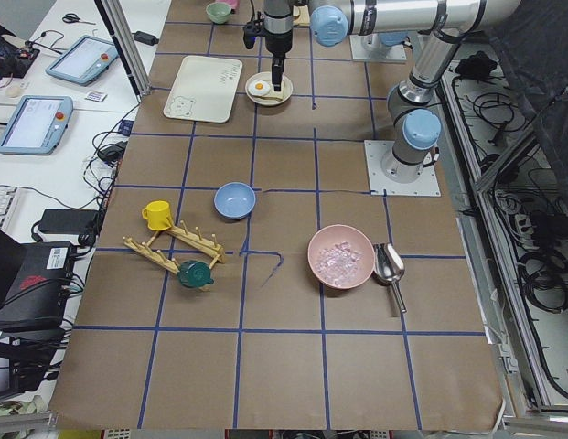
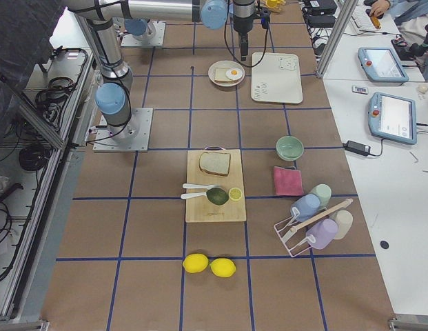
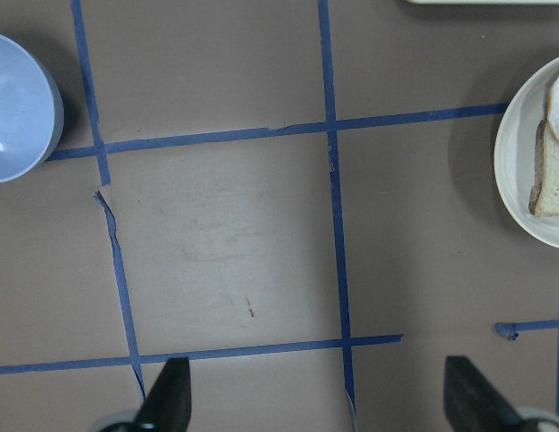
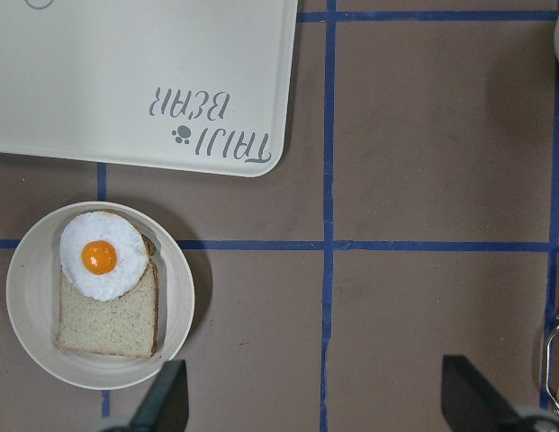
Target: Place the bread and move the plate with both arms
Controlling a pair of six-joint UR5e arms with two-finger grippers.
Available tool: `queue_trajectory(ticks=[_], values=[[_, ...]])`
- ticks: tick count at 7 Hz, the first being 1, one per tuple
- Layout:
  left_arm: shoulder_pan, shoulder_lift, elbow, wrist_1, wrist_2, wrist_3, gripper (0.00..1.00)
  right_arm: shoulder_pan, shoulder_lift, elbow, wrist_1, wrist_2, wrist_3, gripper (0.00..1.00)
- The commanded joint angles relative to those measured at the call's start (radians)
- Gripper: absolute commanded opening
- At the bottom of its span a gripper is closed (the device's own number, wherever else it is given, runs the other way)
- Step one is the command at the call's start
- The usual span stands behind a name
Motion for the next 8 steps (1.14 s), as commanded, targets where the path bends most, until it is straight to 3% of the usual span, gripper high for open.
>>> queue_trajectory(ticks=[1, 5, 6, 8], values=[[-0.001, -0.006, -0.001, 0.023, 0.0, 0.001, 1.0, 0.0, 0.001, 0.004, 0.001, -0.002, 0.0, 1.0], [-0.002, -0.005, -0.001, 0.024, 0.0, -0.002, 1.0, -0.006, 0.002, 0.007, 0.003, -0.035, -0.014, 1.0], [-0.001, -0.003, -0.001, 0.024, 0.0, 0.001, 1.0, -0.012, 0.004, 0.019, 0.003, -0.151, -0.049, 1.0], [-0.001, -0.005, -0.001, 0.024, 0.0, 0.002, 1.0, -0.08, 0.005, 0.132, -0.035, -0.334, -0.051, 1.0]])
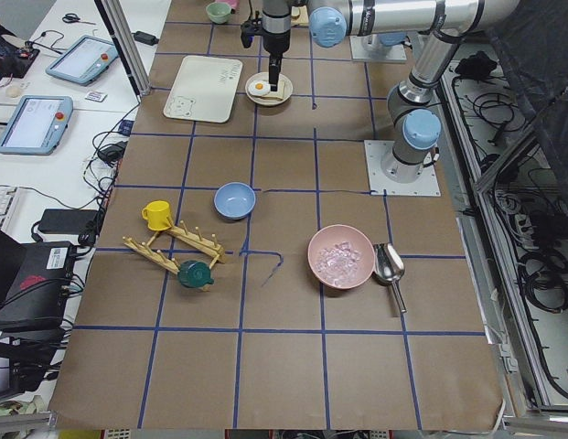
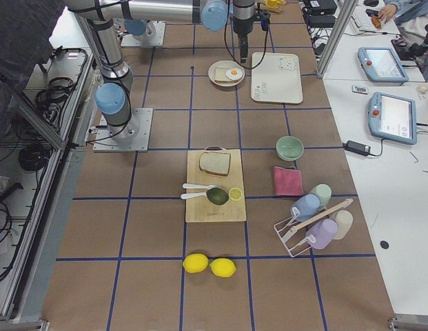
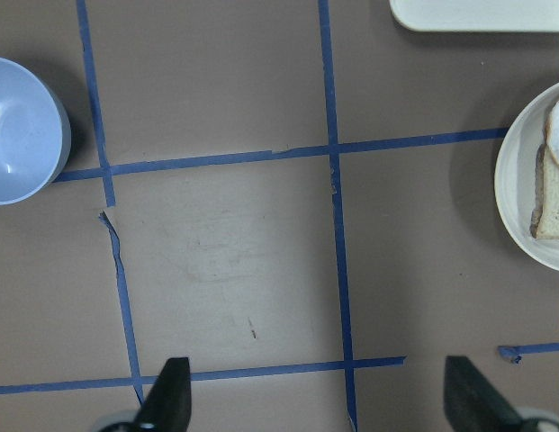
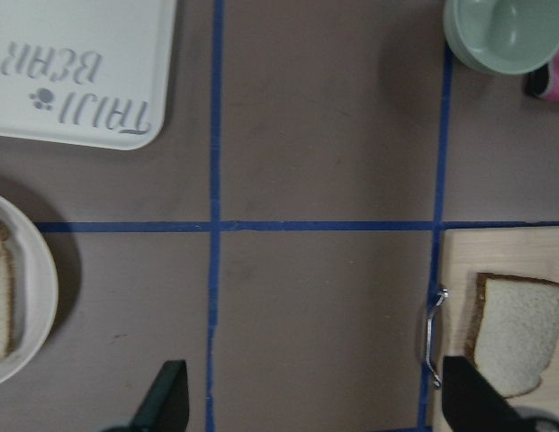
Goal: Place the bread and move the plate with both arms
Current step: 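Move the right gripper to the bread slice on the wooden board and grasp it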
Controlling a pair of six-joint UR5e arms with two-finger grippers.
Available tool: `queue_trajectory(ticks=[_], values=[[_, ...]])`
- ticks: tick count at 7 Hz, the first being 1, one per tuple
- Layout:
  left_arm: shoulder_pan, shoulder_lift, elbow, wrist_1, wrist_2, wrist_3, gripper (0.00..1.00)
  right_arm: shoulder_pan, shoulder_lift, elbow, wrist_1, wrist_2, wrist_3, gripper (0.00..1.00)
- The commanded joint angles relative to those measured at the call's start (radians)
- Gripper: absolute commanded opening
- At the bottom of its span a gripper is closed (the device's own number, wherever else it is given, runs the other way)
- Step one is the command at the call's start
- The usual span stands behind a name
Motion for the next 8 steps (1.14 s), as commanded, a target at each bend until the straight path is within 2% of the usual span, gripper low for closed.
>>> queue_trajectory(ticks=[1, 2, 3, 4, 5, 6, 8], values=[[-0.001, -0.001, 0.0, 0.0, -0.002, -0.001, 1.0, -0.132, 0.015, 0.152, -0.109, -0.118, -0.003, 1.0], [-0.001, -0.004, -0.002, -0.001, -0.002, -0.004, 1.0, -0.229, 0.031, 0.275, -0.227, -0.112, -0.003, 0.99], [-0.001, -0.005, 0.0, 0.0, -0.002, -0.005, 1.0, -0.263, 0.064, 0.405, -0.49, -0.118, -0.016, 1.0], [-0.001, -0.001, 0.0, 0.0, 0.0, -0.005, 1.0, -0.285, 0.105, 0.484, -0.674, -0.147, -0.053, 1.0], [-0.001, -0.002, 0.0, 0.0, -0.002, 0.001, 1.0, -0.321, 0.138, 0.498, -0.695, -0.158, -0.074, 0.83], [0.0, -0.004, 0.001, -0.001, 0.0, 0.002, 1.0, -0.354, 0.153, 0.504, -0.693, -0.166, -0.096, 0.79], [0.006, -0.01, -0.005, -0.009, 0.011, 0.004, 1.0, -0.359, 0.155, 0.521, -0.682, -0.222, -0.116, 0.58]])
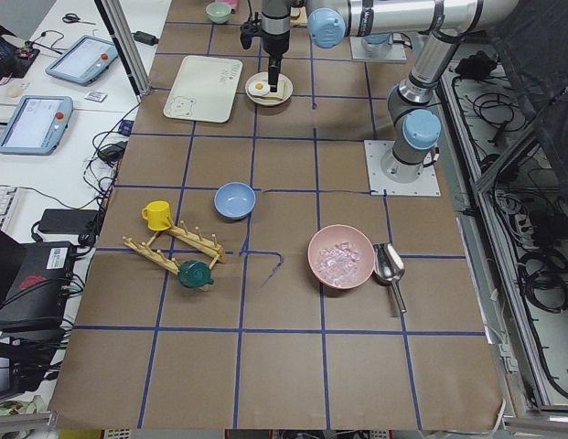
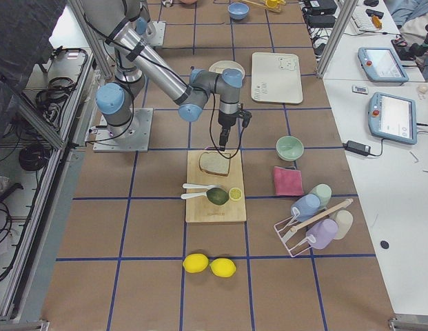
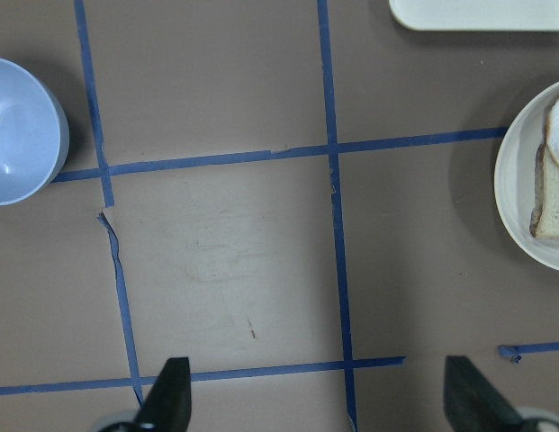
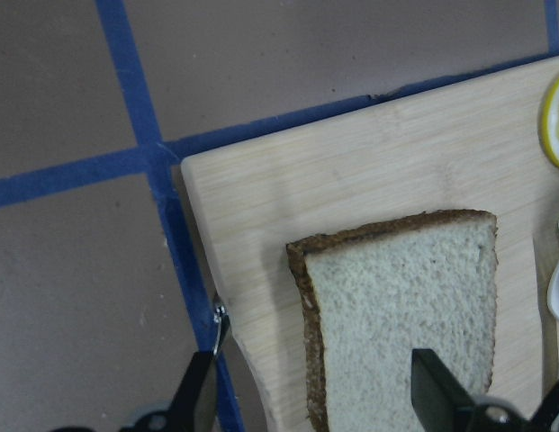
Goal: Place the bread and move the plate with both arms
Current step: 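Move the right gripper to the bread slice on the wooden board and grasp it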
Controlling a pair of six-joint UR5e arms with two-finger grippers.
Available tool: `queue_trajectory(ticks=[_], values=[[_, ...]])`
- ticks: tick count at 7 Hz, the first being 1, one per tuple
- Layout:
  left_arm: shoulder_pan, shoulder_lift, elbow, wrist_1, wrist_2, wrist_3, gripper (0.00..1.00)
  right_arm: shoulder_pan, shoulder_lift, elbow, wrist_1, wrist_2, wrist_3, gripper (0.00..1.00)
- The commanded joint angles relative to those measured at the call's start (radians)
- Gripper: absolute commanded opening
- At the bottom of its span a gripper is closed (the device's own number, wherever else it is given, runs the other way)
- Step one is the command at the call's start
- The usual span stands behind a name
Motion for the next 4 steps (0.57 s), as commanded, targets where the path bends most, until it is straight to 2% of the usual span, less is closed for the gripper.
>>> queue_trajectory(ticks=[1, 3, 4], values=[[0.023, -0.006, -0.025, 0.004, 0.037, 0.002, 1.0, -0.007, 0.006, 0.013, 0.018, -0.035, -0.013, 0.53], [0.022, -0.006, -0.027, 0.028, 0.031, -0.005, 1.0, -0.011, 0.009, 0.013, 0.059, -0.036, -0.011, 0.45], [0.022, -0.007, -0.019, 0.03, 0.029, -0.029, 1.0, -0.011, 0.009, 0.013, 0.059, -0.036, -0.011, 0.45]])
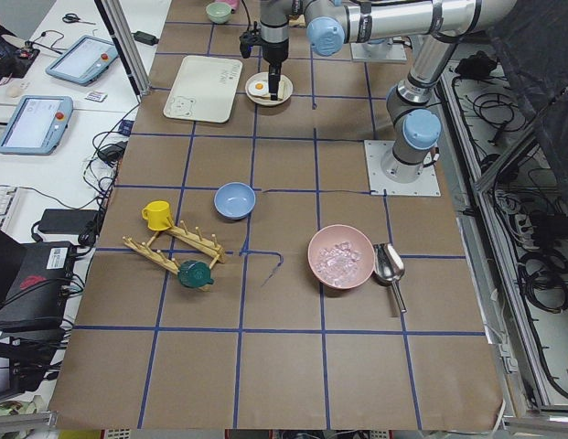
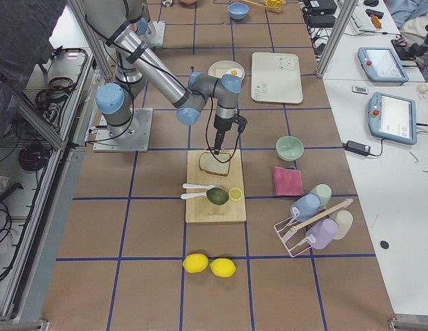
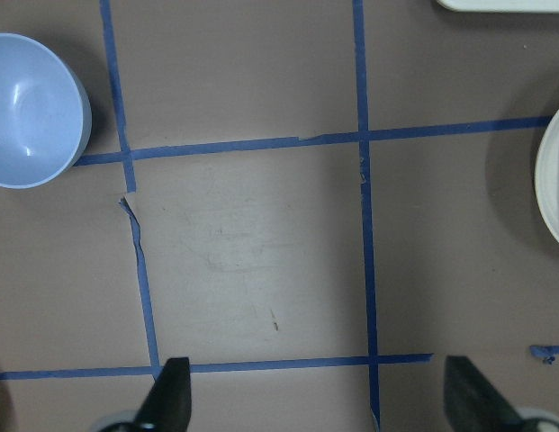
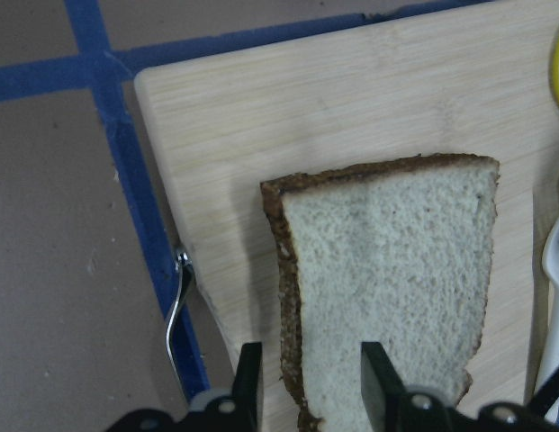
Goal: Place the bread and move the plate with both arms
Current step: 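Move the right gripper to the bread slice on the wooden board and grasp it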
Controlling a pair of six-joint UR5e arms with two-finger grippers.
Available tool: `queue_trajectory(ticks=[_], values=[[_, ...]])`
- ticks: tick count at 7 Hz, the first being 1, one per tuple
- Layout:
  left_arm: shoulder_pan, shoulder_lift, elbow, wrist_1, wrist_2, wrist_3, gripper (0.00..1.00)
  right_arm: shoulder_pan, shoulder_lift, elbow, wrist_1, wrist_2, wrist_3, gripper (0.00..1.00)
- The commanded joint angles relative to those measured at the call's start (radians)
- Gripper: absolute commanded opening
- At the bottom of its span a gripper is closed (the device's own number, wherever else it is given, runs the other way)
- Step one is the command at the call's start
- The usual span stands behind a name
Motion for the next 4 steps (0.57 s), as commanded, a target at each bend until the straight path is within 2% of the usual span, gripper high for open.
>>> queue_trajectory(ticks=[1, 3, 4], values=[[-0.007, 0.017, 0.008, 0.004, -0.006, -0.03, 1.0, -0.001, 0.006, 0.0, 0.009, -0.002, 0.0, 0.43], [-0.01, 0.008, 0.01, 0.003, -0.031, -0.032, 1.0, -0.001, 0.038, 0.0, 0.008, -0.04, 0.0, 0.36], [-0.012, 0.007, 0.013, 0.004, -0.076, -0.021, 1.0, -0.007, 0.038, 0.0, 0.011, -0.045, 0.0, 0.27]])
